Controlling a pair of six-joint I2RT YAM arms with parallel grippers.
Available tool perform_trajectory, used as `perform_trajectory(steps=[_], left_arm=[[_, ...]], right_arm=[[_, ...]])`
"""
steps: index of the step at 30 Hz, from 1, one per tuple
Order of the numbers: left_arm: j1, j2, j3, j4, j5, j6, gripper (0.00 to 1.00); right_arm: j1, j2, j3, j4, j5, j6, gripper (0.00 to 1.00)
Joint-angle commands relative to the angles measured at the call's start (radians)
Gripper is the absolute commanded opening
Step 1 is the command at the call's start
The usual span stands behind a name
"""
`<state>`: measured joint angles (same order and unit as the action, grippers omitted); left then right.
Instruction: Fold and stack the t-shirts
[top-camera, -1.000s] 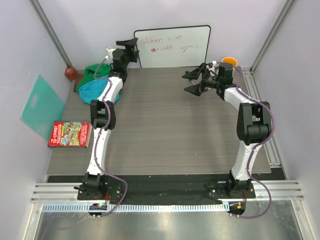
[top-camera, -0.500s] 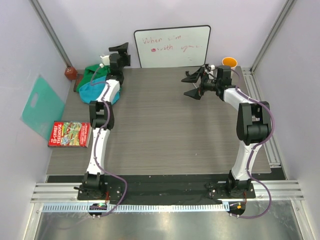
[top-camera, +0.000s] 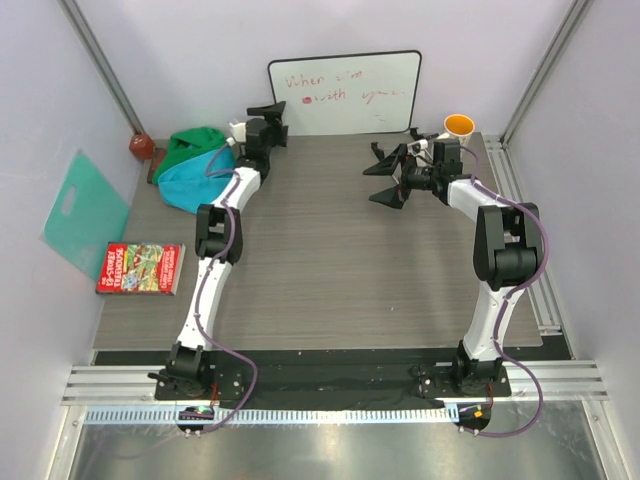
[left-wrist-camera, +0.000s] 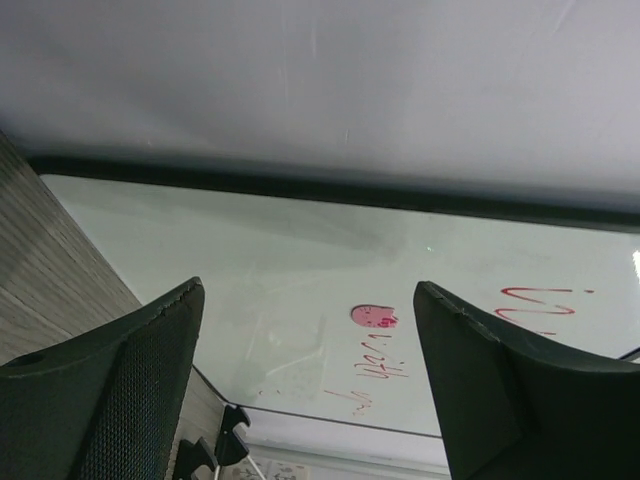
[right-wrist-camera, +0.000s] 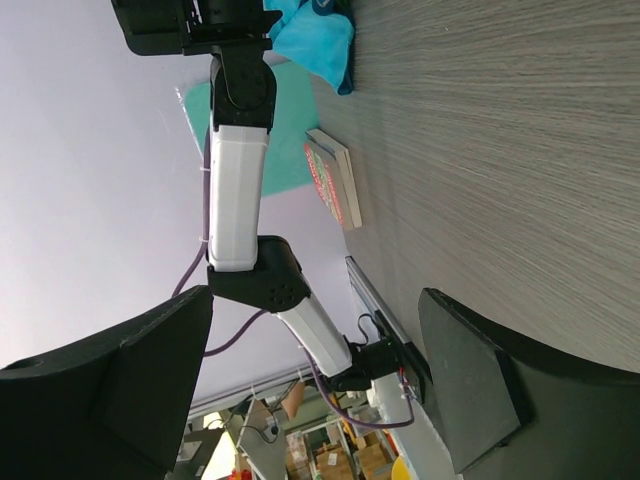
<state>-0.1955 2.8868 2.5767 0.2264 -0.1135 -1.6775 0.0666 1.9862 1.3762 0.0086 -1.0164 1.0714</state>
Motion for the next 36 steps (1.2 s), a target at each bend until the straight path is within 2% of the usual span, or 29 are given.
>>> perform_trajectory(steps=[1, 6, 8, 12, 15, 17, 21, 25, 26, 27, 28, 29, 30, 33, 36], left_arm=[[-0.005, -0.008, 0.027, 0.034, 0.014, -0.013, 0.85], [-0.013, -0.057, -0.045, 0.044, 0.110, -0.005, 0.83], [-0.013, -0.113, -0.096, 0.018, 0.243, 0.031, 0.83], [-0.009, -0.273, -0.326, -0.027, 0.365, 0.154, 0.84], [0.005, -0.383, -0.404, -0.120, 0.466, 0.270, 0.84], [0.014, -0.434, -0.427, -0.188, 0.526, 0.320, 0.84], [0.025, -0.546, -0.533, -0.307, 0.577, 0.403, 0.83], [0.045, -0.627, -0.587, -0.378, 0.604, 0.478, 0.83], [0.047, -0.642, -0.589, -0.419, 0.613, 0.504, 0.82], [0.050, -0.661, -0.599, -0.544, 0.620, 0.540, 0.82], [0.051, -0.682, -0.618, -0.600, 0.621, 0.582, 0.83], [0.051, -0.751, -0.647, -0.642, 0.615, 0.666, 0.83], [0.051, -0.789, -0.738, -0.692, 0.583, 0.691, 0.84], [0.057, -0.957, -0.950, -0.641, 0.537, 0.704, 0.86], [0.094, -1.021, -1.077, -0.547, 0.575, 0.623, 0.86]], right_arm=[[-0.008, -0.059, 0.009, -0.027, -0.027, -0.022, 0.90], [-0.011, -0.043, 0.018, -0.035, -0.005, -0.036, 0.89], [-0.016, -0.046, 0.029, -0.050, 0.019, -0.066, 0.89], [-0.017, -0.043, 0.055, -0.062, 0.090, -0.080, 0.89], [-0.014, -0.046, 0.093, -0.074, 0.137, -0.097, 0.89], [-0.016, -0.043, 0.135, -0.131, 0.182, -0.170, 0.89], [-0.017, 0.002, 0.295, -0.342, 0.311, -0.278, 0.89], [-0.022, 0.094, 0.408, -0.416, 0.360, -0.295, 0.89], [-0.024, 0.111, 0.435, -0.436, 0.378, -0.303, 0.88], [-0.024, 0.132, 0.495, -0.491, 0.389, -0.324, 0.88], [-0.024, 0.146, 0.523, -0.518, 0.410, -0.340, 0.88], [-0.022, 0.167, 0.544, -0.539, 0.448, -0.352, 0.87], [-0.024, 0.175, 0.579, -0.579, 0.472, -0.361, 0.87], [-0.027, 0.206, 0.636, -0.657, 0.550, -0.410, 0.86], [-0.033, 0.235, 0.673, -0.709, 0.611, -0.436, 0.90]])
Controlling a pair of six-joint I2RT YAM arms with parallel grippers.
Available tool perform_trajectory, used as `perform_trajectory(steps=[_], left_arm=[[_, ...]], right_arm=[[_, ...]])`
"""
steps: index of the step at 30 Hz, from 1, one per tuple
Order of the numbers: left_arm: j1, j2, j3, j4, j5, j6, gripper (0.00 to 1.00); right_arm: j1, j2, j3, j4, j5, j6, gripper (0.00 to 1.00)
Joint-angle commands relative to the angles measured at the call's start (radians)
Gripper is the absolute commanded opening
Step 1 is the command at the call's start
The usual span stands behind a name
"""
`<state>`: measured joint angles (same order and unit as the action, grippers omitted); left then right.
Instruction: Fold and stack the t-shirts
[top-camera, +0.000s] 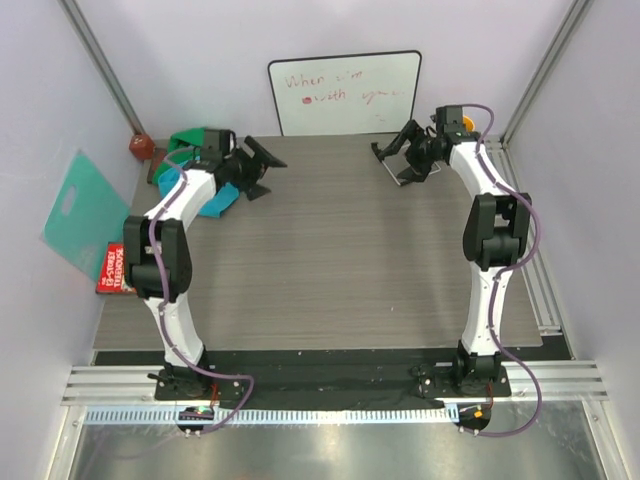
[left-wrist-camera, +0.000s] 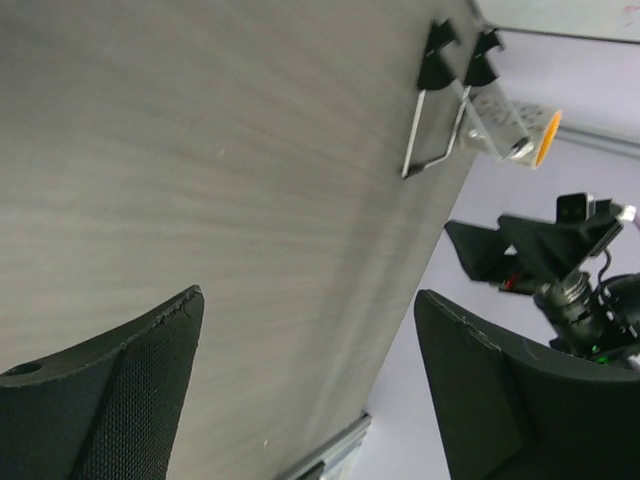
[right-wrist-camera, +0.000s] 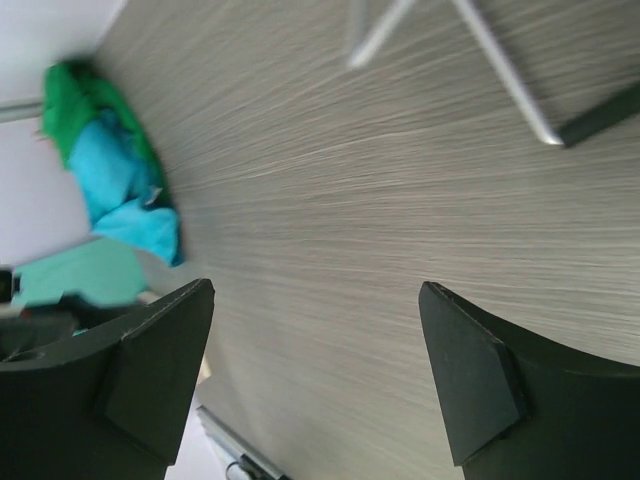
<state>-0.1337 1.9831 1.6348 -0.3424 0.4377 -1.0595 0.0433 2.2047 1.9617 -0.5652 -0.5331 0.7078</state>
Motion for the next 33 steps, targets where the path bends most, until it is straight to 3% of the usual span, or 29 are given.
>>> perform_trajectory(steps=[1, 4, 11, 17, 26, 33], left_arm=[[0.052, -0.121, -0.148, 0.023, 0.042, -0.002, 0.85], [0.065, -0.130, -0.148, -0.035, 0.032, 0.039, 0.84], [0.068, -0.141, -0.176, -0.069, 0.053, 0.041, 0.85], [0.071, -0.121, -0.171, -0.102, 0.073, 0.047, 0.85], [0.078, -0.127, -0.176, -0.142, 0.079, 0.090, 0.85], [0.114, -0.122, -0.165, -0.214, 0.082, 0.130, 0.85]], right_arm=[[-0.010, 0.024, 0.103, -0.148, 0.145, -0.083, 0.94], [-0.011, 0.069, 0.199, -0.222, 0.223, -0.131, 0.95], [-0.011, 0.144, 0.278, -0.220, 0.286, -0.096, 0.90], [0.020, 0.196, 0.267, -0.174, 0.370, 0.079, 0.88], [0.121, 0.202, 0.258, 0.088, 0.420, 0.292, 0.84], [0.129, 0.164, 0.249, 0.100, 0.529, 0.366, 0.86]])
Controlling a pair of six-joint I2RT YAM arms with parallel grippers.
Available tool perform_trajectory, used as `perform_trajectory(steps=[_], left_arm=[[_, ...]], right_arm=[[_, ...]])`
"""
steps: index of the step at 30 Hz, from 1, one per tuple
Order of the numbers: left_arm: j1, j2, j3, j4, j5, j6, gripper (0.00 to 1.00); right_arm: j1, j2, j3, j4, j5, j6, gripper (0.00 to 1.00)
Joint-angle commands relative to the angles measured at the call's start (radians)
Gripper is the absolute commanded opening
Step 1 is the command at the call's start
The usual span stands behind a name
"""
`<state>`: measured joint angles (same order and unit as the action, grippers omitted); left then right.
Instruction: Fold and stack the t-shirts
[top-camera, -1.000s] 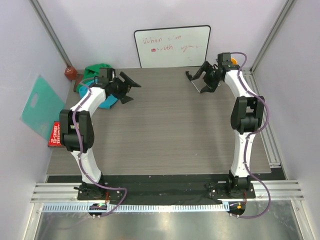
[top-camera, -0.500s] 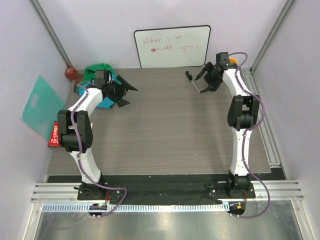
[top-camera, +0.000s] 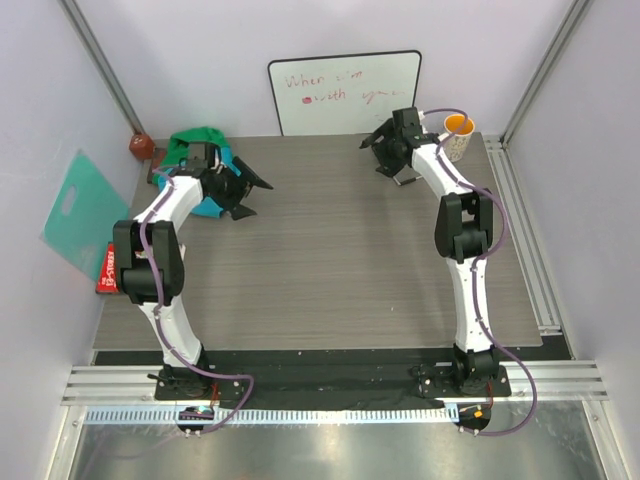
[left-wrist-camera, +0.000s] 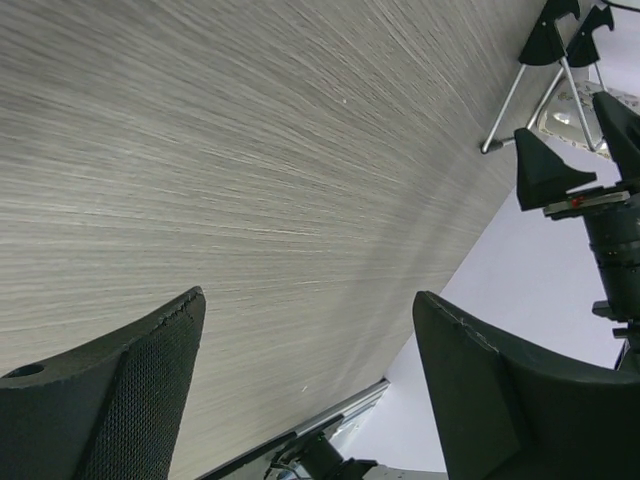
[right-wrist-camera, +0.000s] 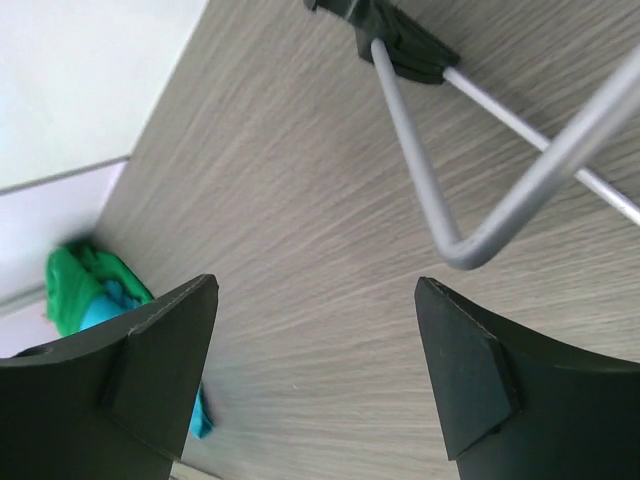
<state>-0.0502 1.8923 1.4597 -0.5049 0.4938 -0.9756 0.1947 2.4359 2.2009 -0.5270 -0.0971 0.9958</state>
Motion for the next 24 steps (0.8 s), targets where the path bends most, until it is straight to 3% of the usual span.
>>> perform_trajectory(steps=[1, 11, 15, 20, 24], left_arm=[[0.032, -0.035, 0.007, -0.050, 0.028, 0.046, 0.85], [0.046, -0.025, 0.004, -0.027, 0.055, 0.032, 0.85], [0.078, -0.035, -0.002, -0.027, 0.063, 0.029, 0.85], [0.082, -0.048, -0.021, -0.026, 0.065, 0.031, 0.85], [0.085, -0.050, -0.027, -0.026, 0.063, 0.031, 0.85]], right_arm=[[-0.027, -0.069, 0.005, 0.061, 0.129, 0.087, 0.86], [-0.055, 0.003, 0.040, 0.062, 0.157, 0.128, 0.86], [-0.054, 0.041, 0.045, 0.062, 0.178, 0.161, 0.78], [-0.055, 0.055, 0.048, 0.052, 0.217, 0.147, 0.76], [-0.063, 0.049, 0.037, 0.004, 0.235, 0.116, 0.63]])
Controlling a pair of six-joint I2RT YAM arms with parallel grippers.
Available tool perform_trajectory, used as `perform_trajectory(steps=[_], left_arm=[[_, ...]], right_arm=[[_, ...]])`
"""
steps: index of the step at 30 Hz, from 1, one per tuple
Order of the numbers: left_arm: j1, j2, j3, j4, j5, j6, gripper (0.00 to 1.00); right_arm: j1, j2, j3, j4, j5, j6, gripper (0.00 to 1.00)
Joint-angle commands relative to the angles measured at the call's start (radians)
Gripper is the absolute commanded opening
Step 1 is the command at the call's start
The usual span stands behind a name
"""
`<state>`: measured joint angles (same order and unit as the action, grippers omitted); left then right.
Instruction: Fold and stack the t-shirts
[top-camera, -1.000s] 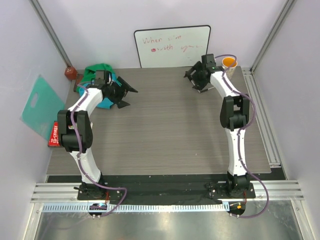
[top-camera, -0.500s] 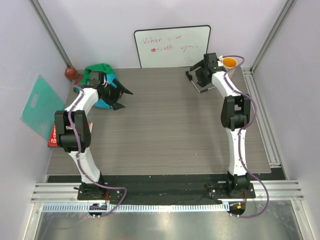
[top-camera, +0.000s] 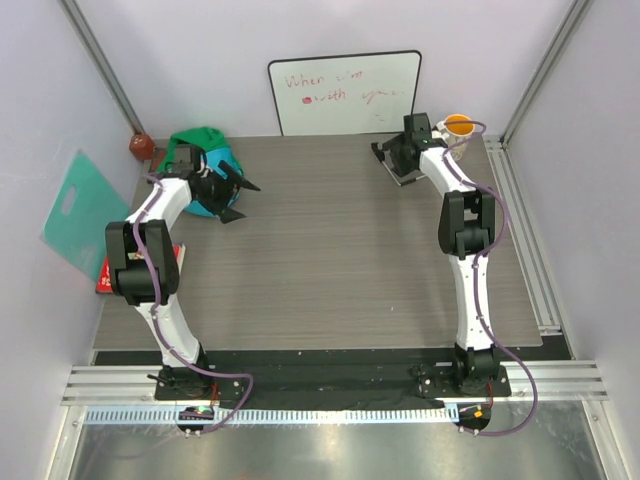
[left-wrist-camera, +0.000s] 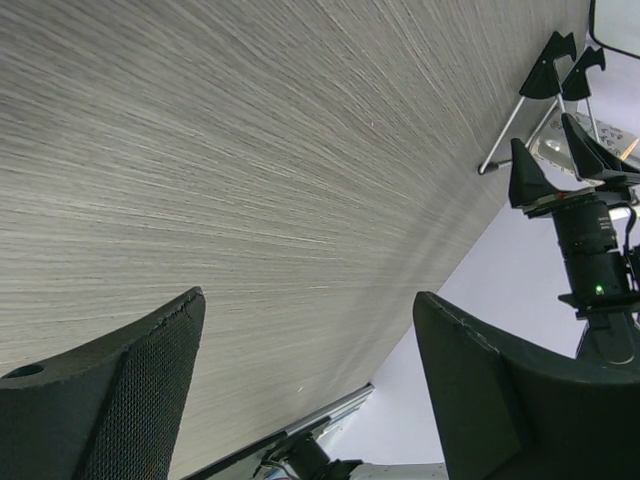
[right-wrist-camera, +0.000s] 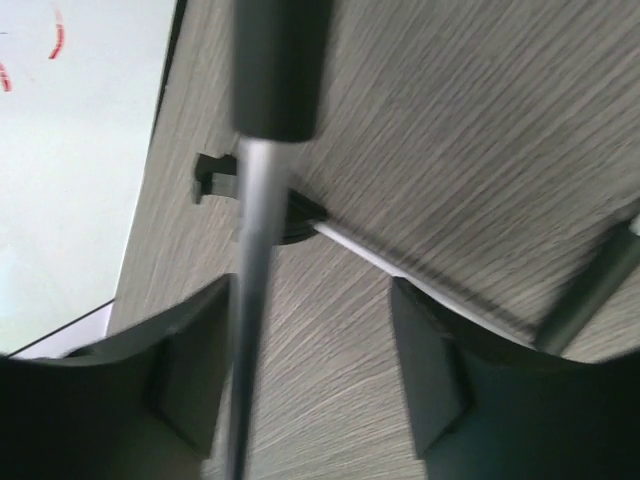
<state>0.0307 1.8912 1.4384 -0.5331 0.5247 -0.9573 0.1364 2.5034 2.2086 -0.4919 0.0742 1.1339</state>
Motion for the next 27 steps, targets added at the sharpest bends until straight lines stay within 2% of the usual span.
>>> perform_trajectory(steps=[1, 2, 3, 6, 13, 19, 27], left_arm=[[0.005, -0.050, -0.009, 0.005, 0.034, 0.011, 0.85], [0.005, -0.049, -0.010, 0.008, 0.040, 0.011, 0.85], [0.005, -0.049, -0.013, 0.015, 0.040, 0.009, 0.85], [0.005, -0.041, -0.016, 0.024, 0.046, 0.002, 0.85], [0.003, -0.030, -0.024, 0.038, 0.054, -0.003, 0.85], [0.005, -0.015, -0.004, 0.047, 0.054, -0.021, 0.85], [0.003, 0.062, 0.148, 0.064, 0.066, -0.064, 0.85]], right_arm=[[-0.007, -0.027, 0.022, -0.033, 0.049, -0.032, 0.59], [-0.012, -0.032, 0.002, -0.034, 0.039, -0.045, 0.54], [-0.012, -0.037, -0.009, -0.034, 0.032, -0.072, 0.32], [-0.014, -0.075, -0.072, -0.033, 0.032, -0.111, 0.02], [-0.012, -0.123, -0.154, -0.033, -0.011, -0.180, 0.01], [0.000, -0.176, -0.220, -0.036, -0.119, -0.209, 0.01], [0.015, -0.383, -0.532, -0.010, -0.250, -0.224, 0.01]])
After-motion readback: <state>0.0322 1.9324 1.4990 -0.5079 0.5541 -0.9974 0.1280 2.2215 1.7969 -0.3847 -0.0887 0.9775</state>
